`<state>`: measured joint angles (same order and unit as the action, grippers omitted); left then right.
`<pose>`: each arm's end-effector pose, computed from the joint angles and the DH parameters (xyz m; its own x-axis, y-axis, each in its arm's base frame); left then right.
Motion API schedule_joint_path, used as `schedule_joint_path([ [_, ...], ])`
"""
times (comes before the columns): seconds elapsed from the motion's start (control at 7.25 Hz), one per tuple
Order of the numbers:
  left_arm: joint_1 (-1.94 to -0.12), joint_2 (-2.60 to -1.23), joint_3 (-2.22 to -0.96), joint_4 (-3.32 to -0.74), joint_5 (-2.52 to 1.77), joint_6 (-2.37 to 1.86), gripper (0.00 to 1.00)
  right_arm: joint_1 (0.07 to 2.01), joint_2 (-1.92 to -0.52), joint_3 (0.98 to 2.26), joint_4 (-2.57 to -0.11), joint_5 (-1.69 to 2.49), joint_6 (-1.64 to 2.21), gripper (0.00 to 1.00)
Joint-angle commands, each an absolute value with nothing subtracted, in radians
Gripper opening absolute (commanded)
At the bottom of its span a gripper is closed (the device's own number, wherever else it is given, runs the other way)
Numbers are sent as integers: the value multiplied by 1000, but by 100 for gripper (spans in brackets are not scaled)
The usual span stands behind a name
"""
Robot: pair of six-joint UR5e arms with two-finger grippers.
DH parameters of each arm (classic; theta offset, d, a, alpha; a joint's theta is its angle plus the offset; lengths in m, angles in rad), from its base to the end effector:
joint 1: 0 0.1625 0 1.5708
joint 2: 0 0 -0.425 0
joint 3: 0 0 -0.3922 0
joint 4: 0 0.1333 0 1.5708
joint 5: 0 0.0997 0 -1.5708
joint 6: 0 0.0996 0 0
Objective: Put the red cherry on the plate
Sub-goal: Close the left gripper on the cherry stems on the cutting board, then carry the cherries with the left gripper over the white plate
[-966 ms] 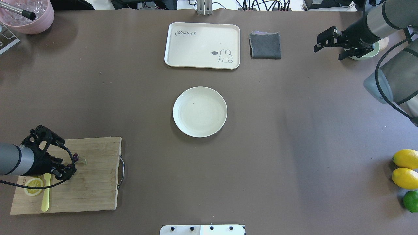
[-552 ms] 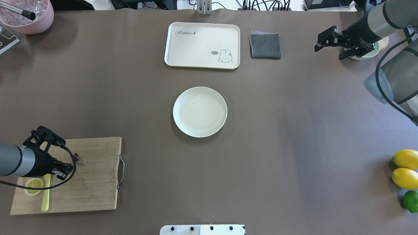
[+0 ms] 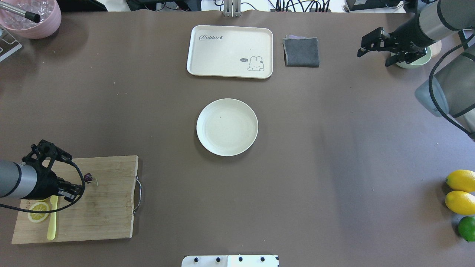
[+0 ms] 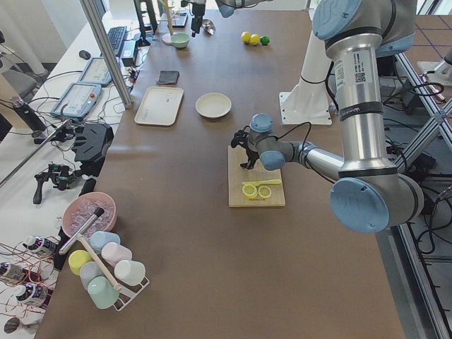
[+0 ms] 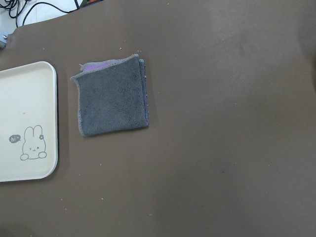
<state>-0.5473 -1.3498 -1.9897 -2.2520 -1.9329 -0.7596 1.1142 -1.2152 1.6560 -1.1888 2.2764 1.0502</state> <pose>0.3134 -0.3058 0.4827 0.5590 0.4534 -0.6942 -0.2203 0.8884 0.4029 -0.2144 -0.5922 0.3721 0.4958 0.1505 0.8553 -0.2617 0.9650 -0.0180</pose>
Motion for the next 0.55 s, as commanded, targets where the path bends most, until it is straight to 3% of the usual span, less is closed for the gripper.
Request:
schedule_joint_path([
  [0.0,-662,-1399,-1990,-2250,-2012,-755,0,1114,-1215,1660,-1192,2283,1049,100],
  [0.41,-747,-1686,-1916,-2118,-2008,-794,0,1112,-1216,1658,-1195,2284,1037,100],
])
